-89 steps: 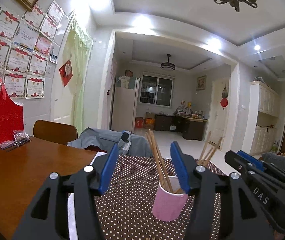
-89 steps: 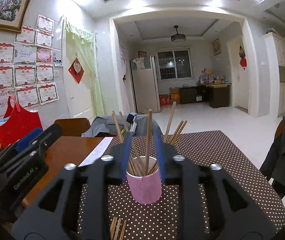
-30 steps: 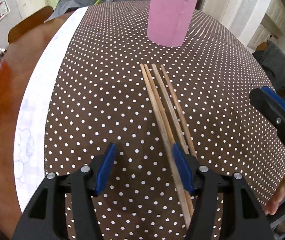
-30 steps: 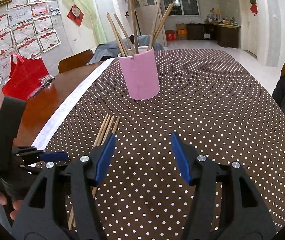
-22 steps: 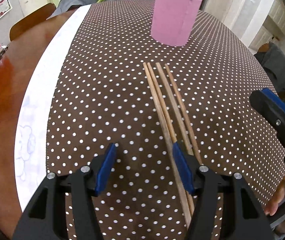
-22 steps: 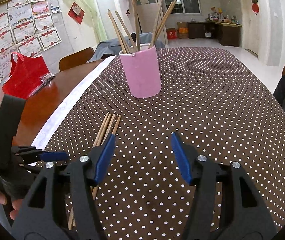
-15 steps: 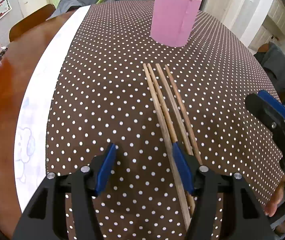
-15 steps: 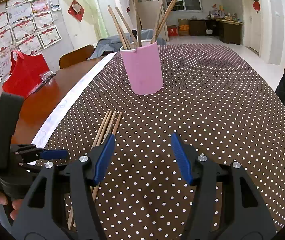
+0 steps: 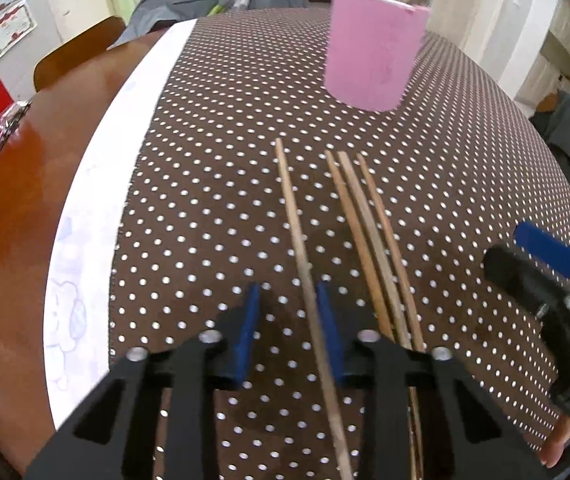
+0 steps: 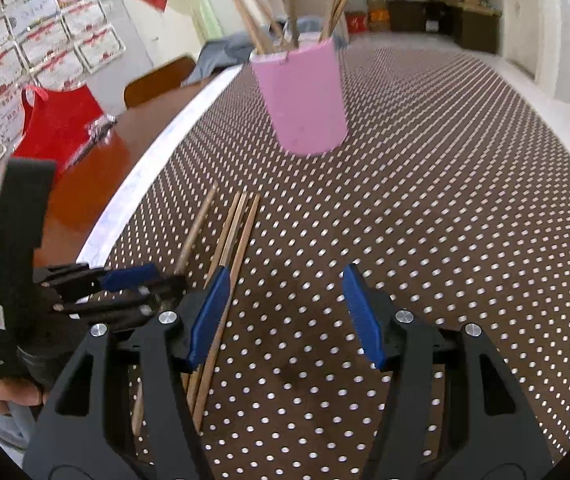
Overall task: Organize utensils
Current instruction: 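Close the left tool on a chopstick while the right tool grasps another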
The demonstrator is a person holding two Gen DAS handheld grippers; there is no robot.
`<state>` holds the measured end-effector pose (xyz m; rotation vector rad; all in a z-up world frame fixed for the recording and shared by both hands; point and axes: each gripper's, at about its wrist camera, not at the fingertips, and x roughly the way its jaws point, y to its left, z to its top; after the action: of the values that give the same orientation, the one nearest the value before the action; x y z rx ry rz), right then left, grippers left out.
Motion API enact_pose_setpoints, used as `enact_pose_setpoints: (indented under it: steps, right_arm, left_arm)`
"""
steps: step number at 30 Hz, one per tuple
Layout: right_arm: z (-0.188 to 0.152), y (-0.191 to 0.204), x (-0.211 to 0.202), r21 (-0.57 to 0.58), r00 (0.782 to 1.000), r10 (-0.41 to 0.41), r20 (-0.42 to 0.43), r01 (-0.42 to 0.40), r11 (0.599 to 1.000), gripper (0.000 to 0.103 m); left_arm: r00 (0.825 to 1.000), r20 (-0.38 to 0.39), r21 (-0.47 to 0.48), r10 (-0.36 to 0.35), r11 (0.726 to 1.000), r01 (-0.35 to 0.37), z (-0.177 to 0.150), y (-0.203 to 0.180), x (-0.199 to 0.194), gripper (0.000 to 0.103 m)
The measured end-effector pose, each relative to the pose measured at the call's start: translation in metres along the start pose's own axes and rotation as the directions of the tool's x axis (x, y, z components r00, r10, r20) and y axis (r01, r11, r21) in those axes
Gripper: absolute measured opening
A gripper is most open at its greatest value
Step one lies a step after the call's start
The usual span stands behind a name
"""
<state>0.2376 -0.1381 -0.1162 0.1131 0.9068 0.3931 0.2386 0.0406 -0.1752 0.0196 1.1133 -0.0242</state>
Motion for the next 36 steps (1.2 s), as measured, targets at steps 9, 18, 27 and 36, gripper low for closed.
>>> enact_pose_setpoints:
  steps: [9,18,27,36]
  right_arm:
    - [0.006,0.014,0.036,0.01,0.984,0.029,-0.175,-0.028,1.0,0.039]
    - [0.013,0.026,0.047,-0.027,0.975,-0.028,-0.22,0.022,0.999,0.035]
    - [0.024,0.066,0.071,-0.175,0.956,-0.177,-0.232,0.138,0.975,0.031]
    - [0.025,0.05,0.069,-0.112,0.972,-0.082,-0.221,0.058,0.992,0.005]
  left_arm:
    - [0.995,0.019,-0.098,-0.097,0.99,0.098,0.0,0.026,0.004,0.006]
    - [0.993,-0.001,-0.098,-0.115,0.989,0.114,0.003,0.027,0.005,0.006]
    - [0.995,-0.059,-0.037,-0.075,0.997,0.073,0.023,0.018,0.014,0.006]
    - [0.996,-0.039,-0.039,-0.083,0.996,0.082,0.026,0.012,0.014,0.006]
